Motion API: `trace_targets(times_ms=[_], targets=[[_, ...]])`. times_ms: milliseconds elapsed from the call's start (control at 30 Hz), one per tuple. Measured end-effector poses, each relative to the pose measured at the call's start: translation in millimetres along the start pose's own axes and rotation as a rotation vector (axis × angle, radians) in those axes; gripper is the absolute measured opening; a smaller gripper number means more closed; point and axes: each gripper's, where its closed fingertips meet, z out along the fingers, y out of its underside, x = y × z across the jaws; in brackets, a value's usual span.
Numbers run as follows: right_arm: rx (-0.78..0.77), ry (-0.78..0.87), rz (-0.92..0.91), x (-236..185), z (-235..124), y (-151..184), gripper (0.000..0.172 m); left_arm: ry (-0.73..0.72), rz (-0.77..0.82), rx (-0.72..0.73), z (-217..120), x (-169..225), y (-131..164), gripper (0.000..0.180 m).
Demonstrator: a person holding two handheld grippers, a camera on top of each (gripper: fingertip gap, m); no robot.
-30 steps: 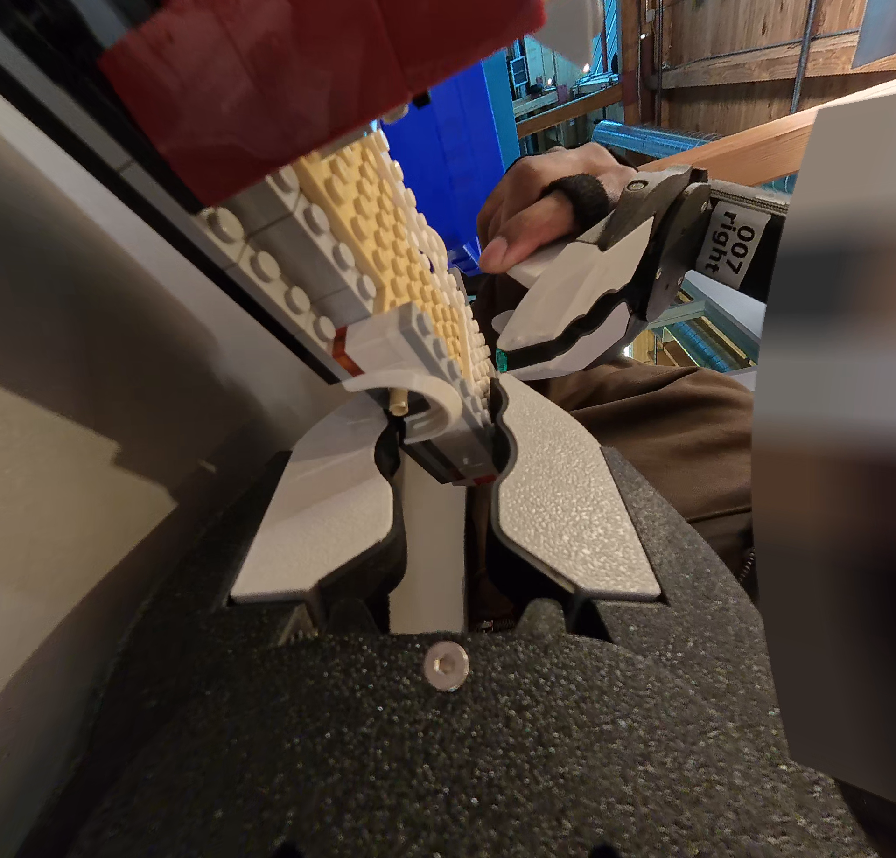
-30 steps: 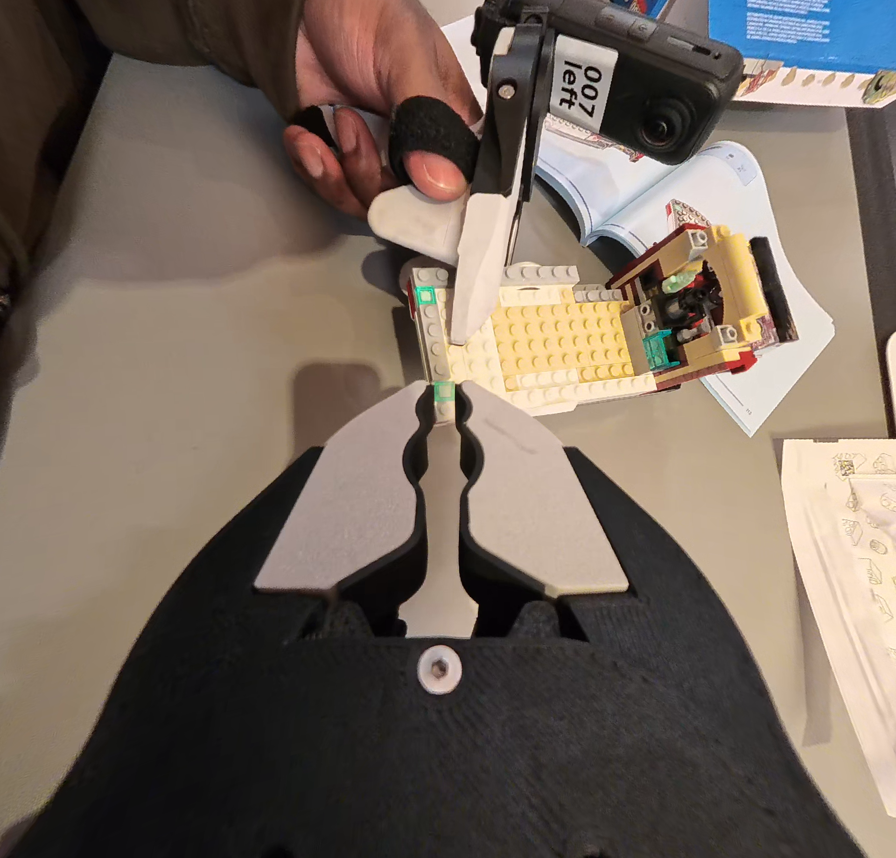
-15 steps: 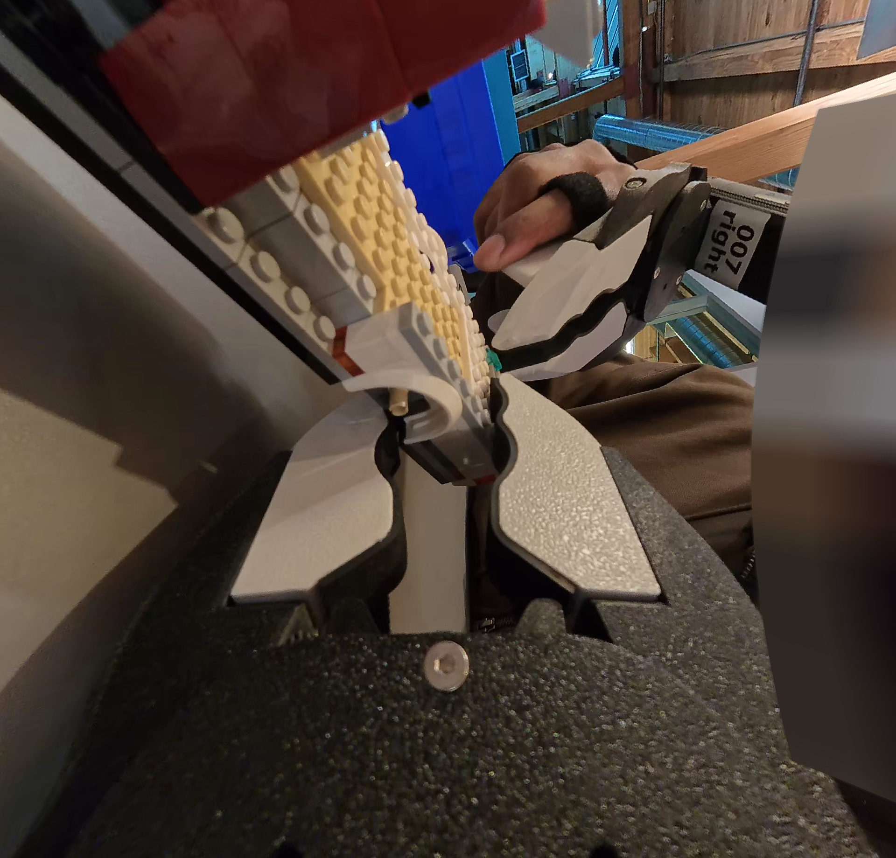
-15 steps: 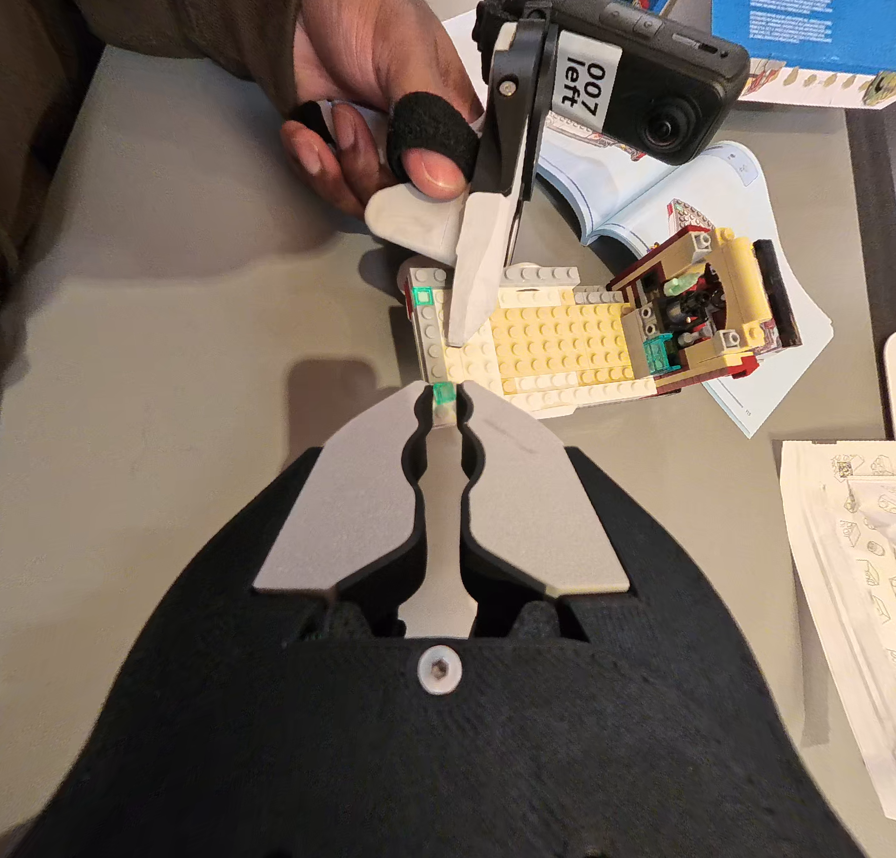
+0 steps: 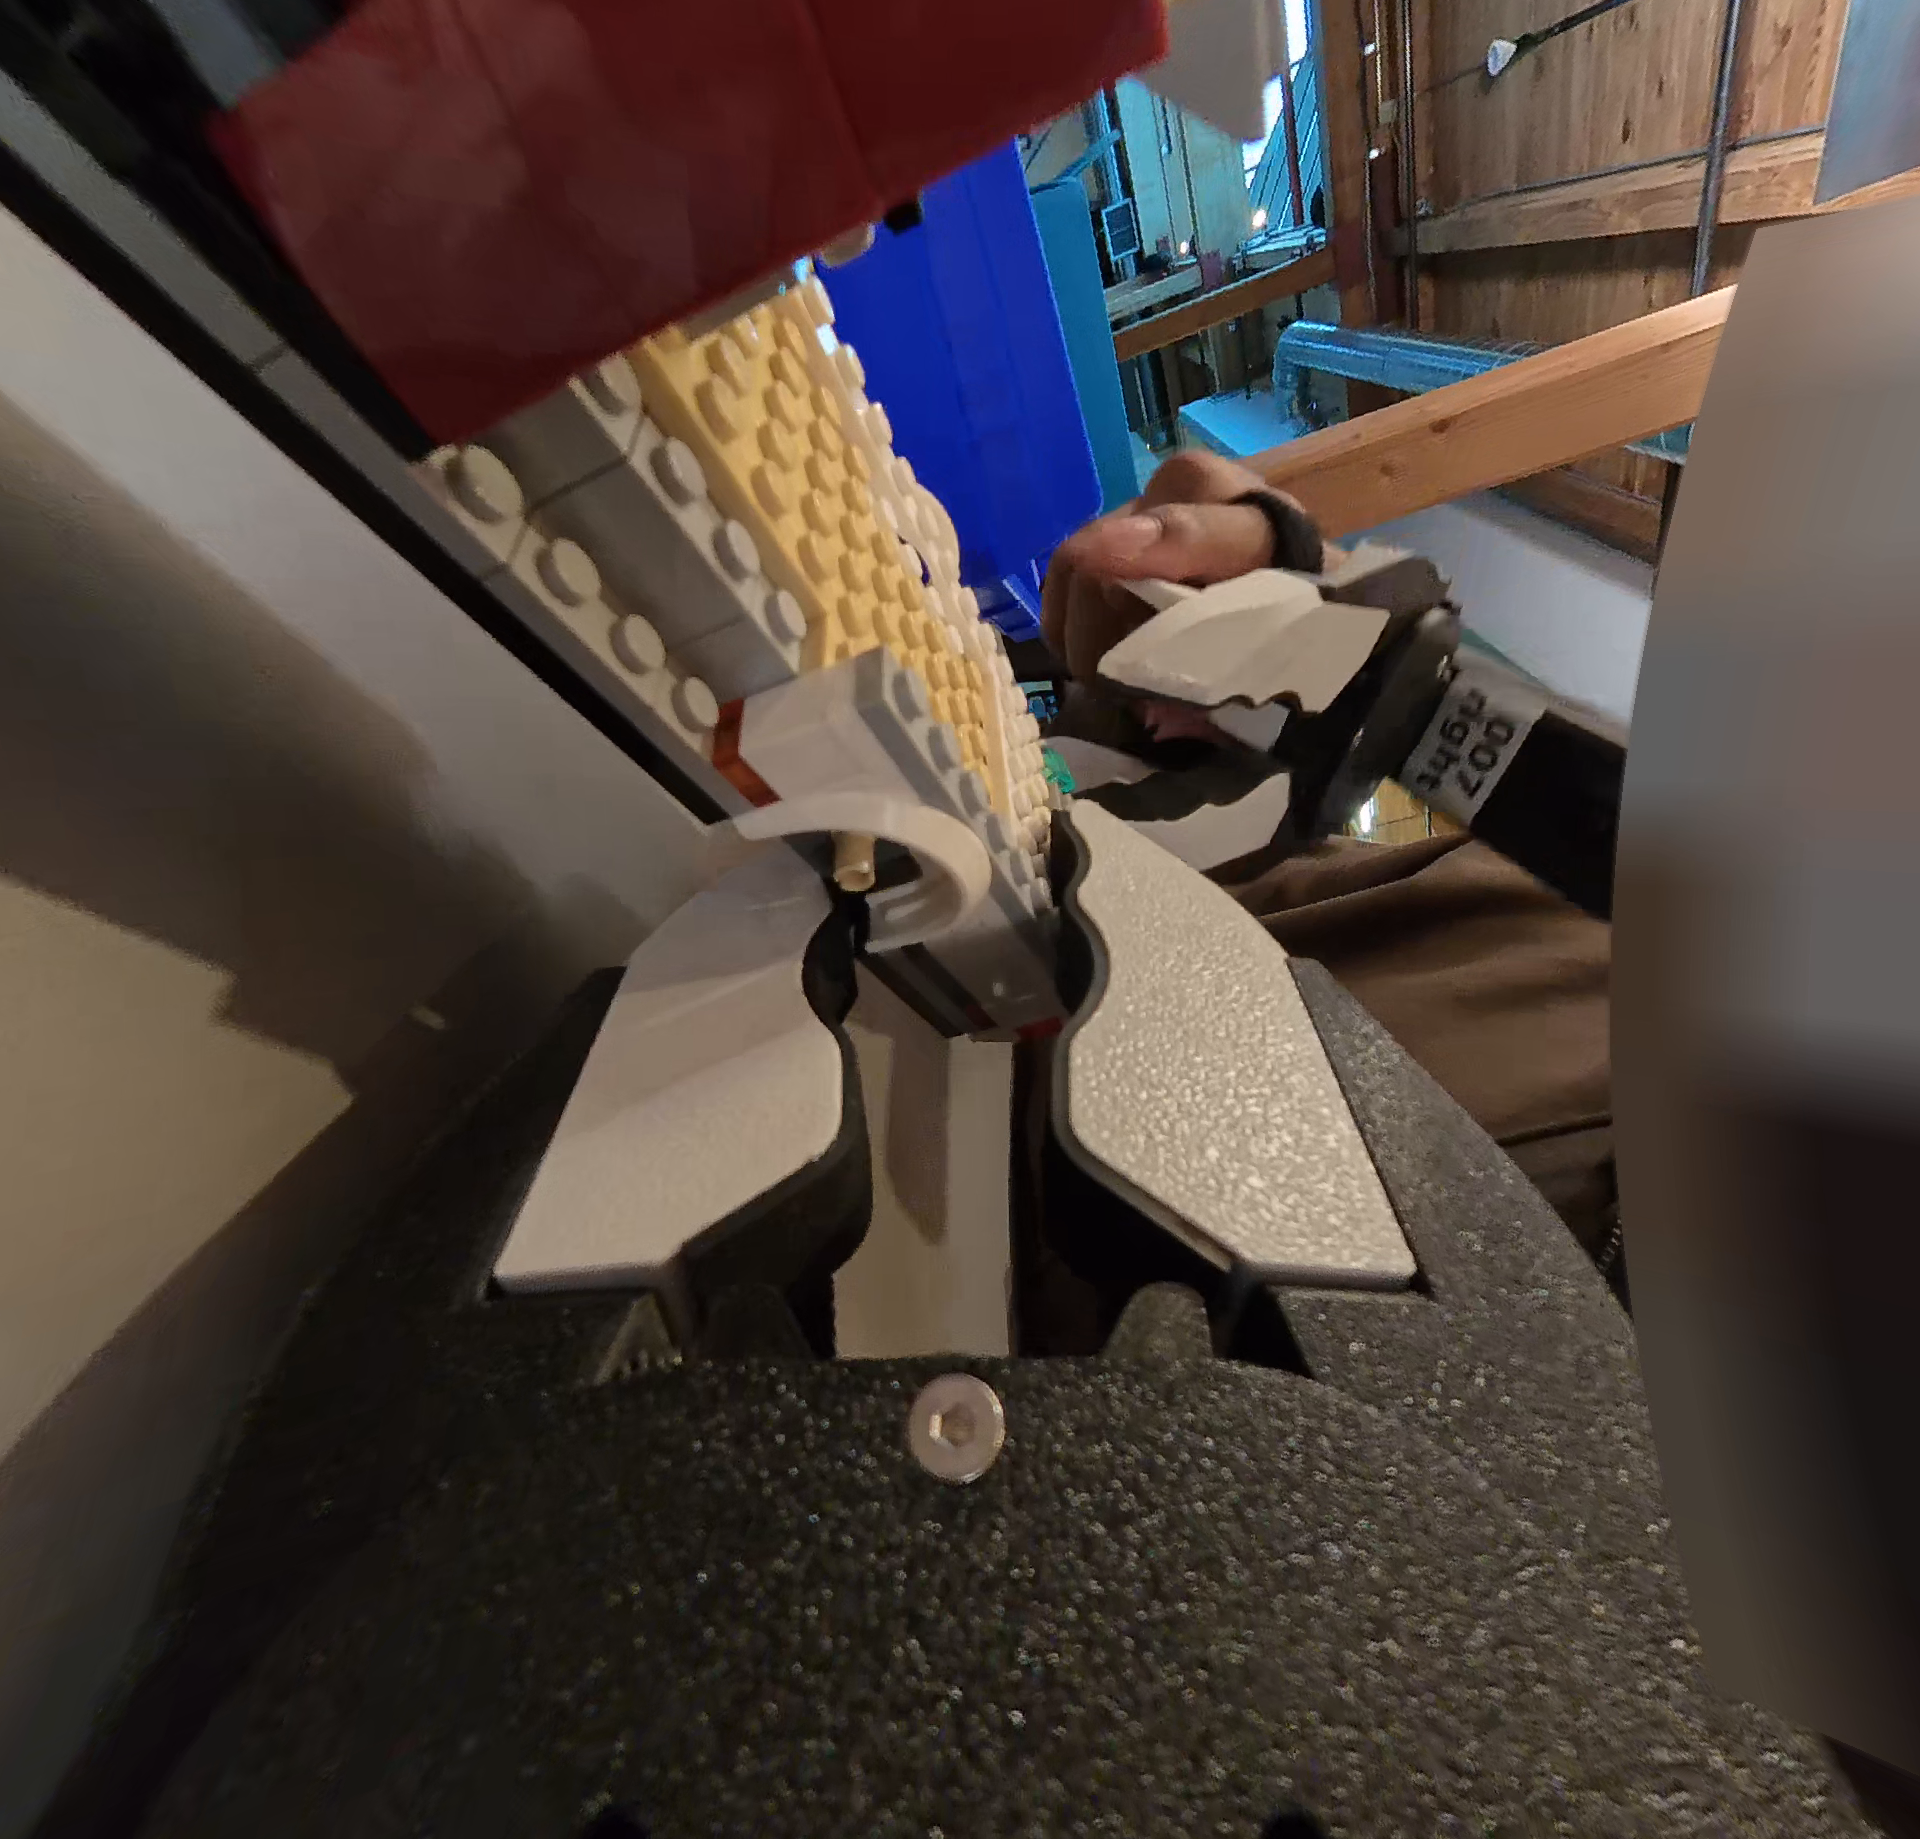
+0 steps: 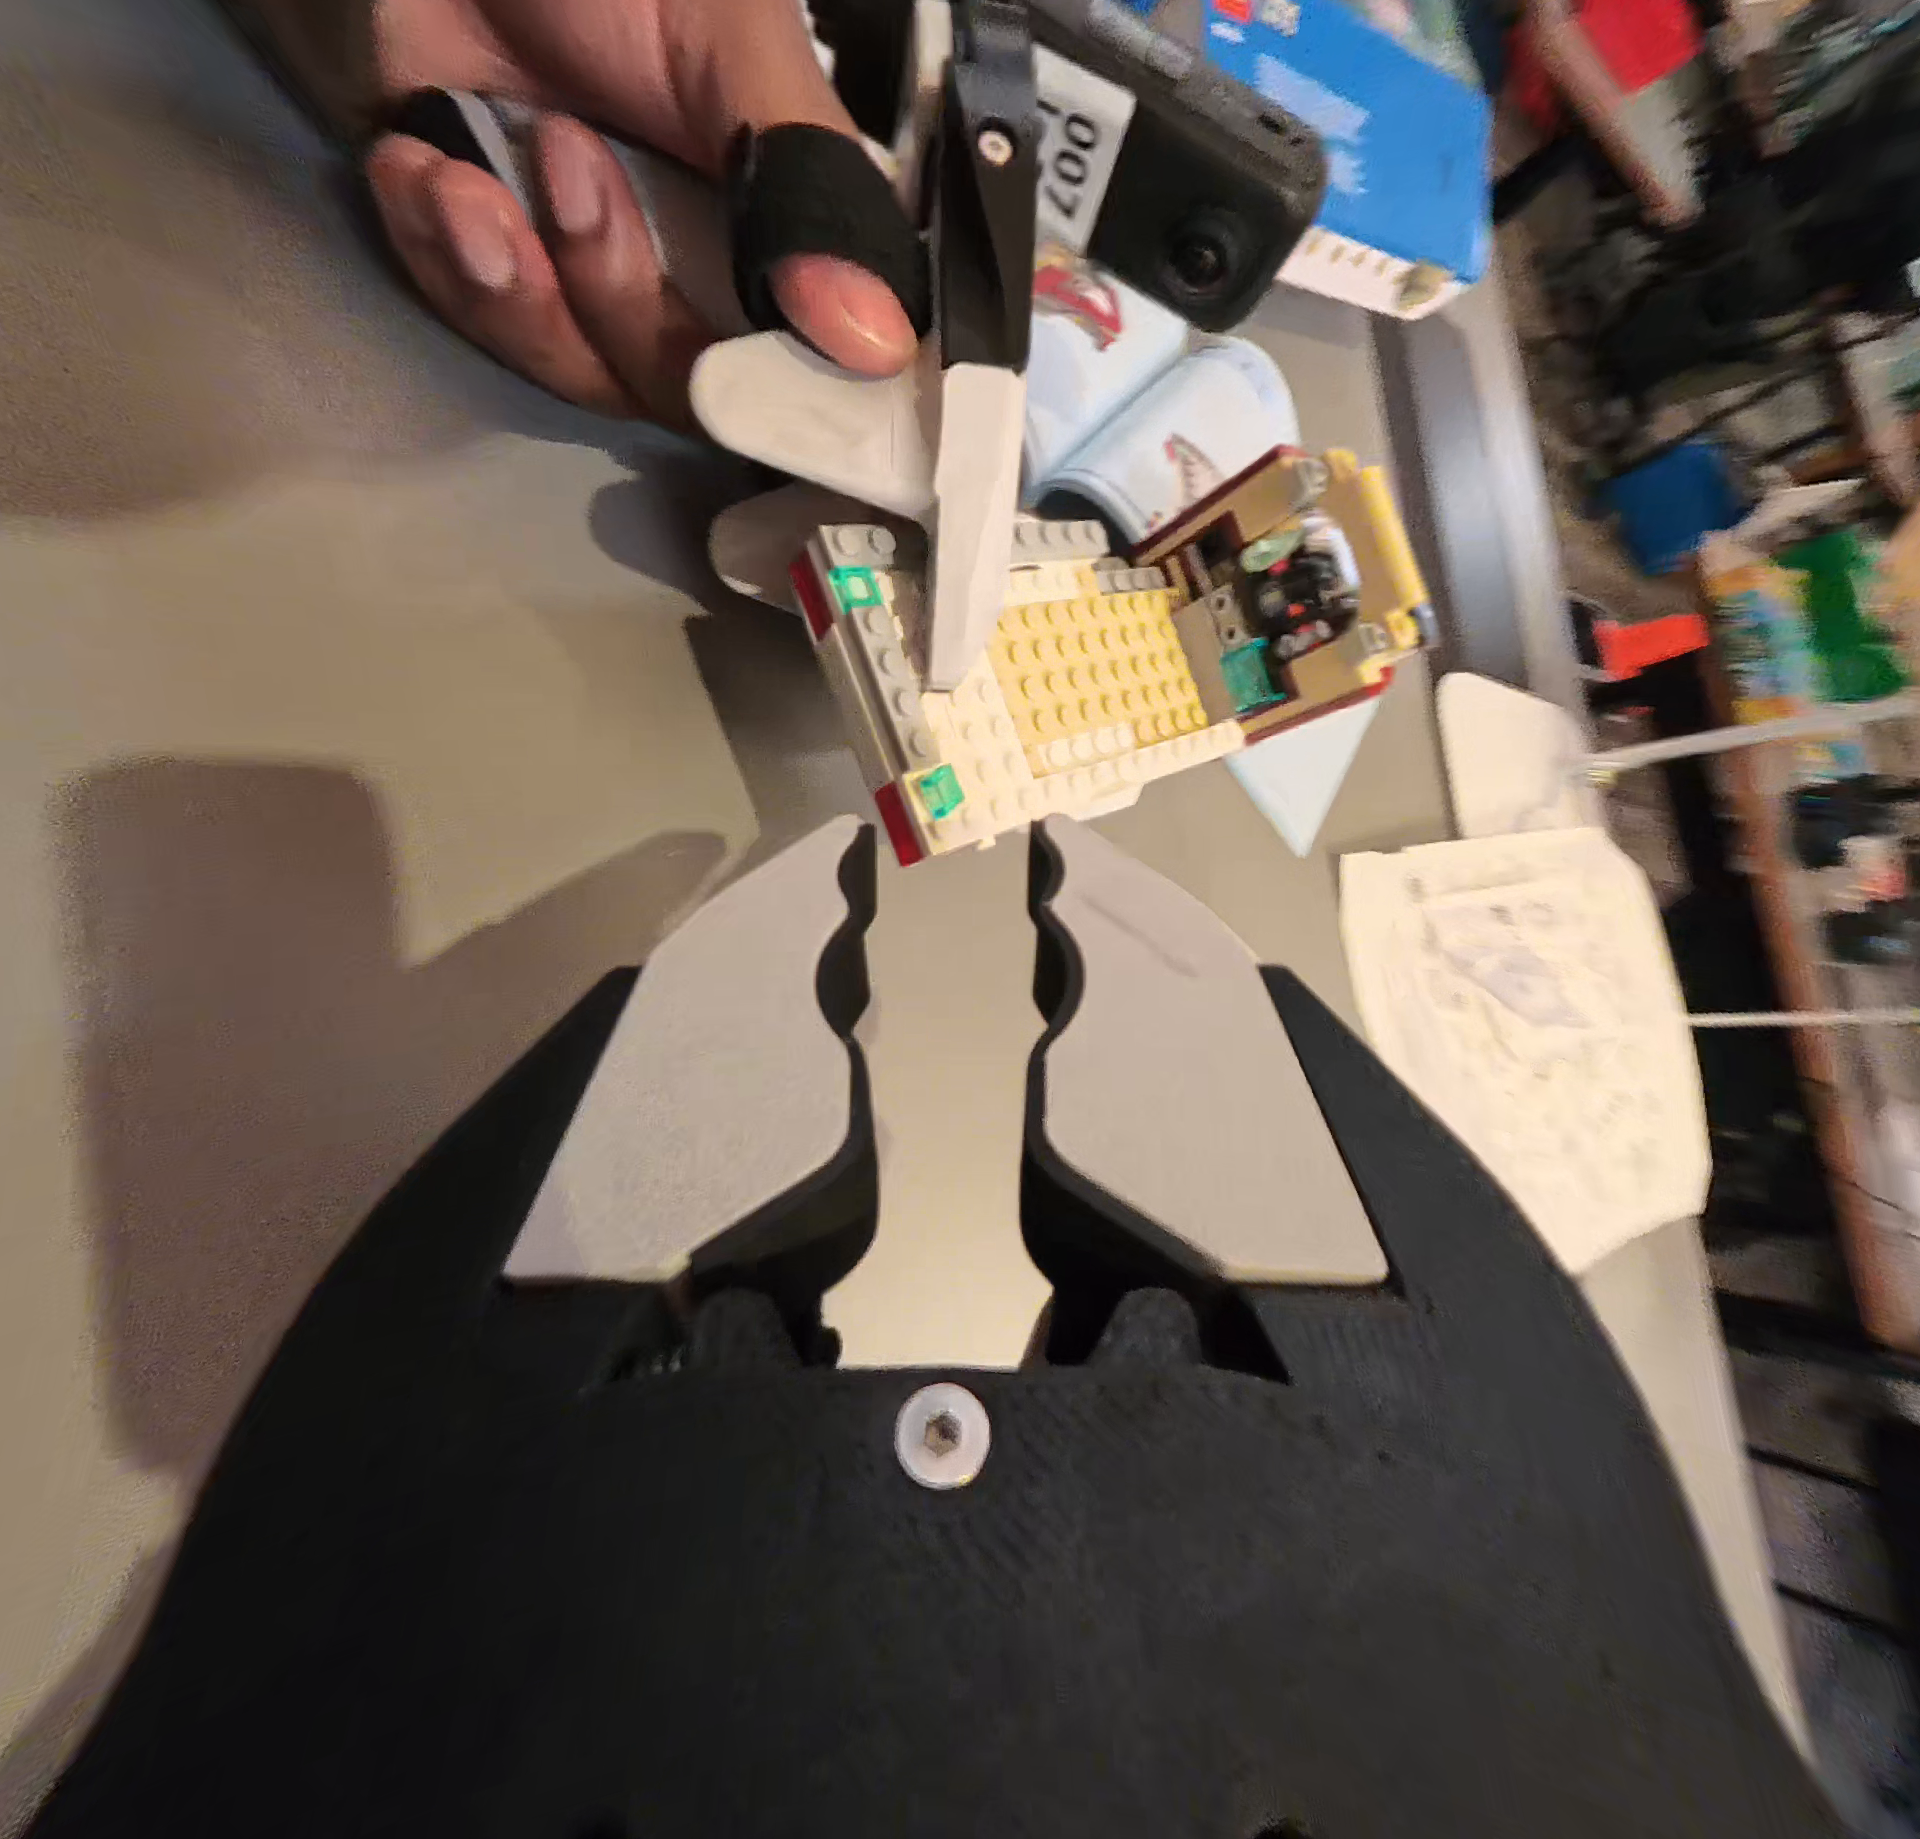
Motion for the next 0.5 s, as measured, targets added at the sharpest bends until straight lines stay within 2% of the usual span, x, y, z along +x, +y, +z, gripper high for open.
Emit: trace_targets(times_ms=[200,333,500], targets=[[-0.065,0.311,-0.198,-3,10,3,0.031,0.004,-0.004,0.026,-1,1,-3,0.036],[-0.027,0.424,-0.239,-1,11,-2,0.034,0.003,-0.003,0.026,0,1,-3,0.036],[-0.058,0.485,-0.337,2,16,1,0.034,0.003,-0.004,0.027,-1,0,-3,0.036]])
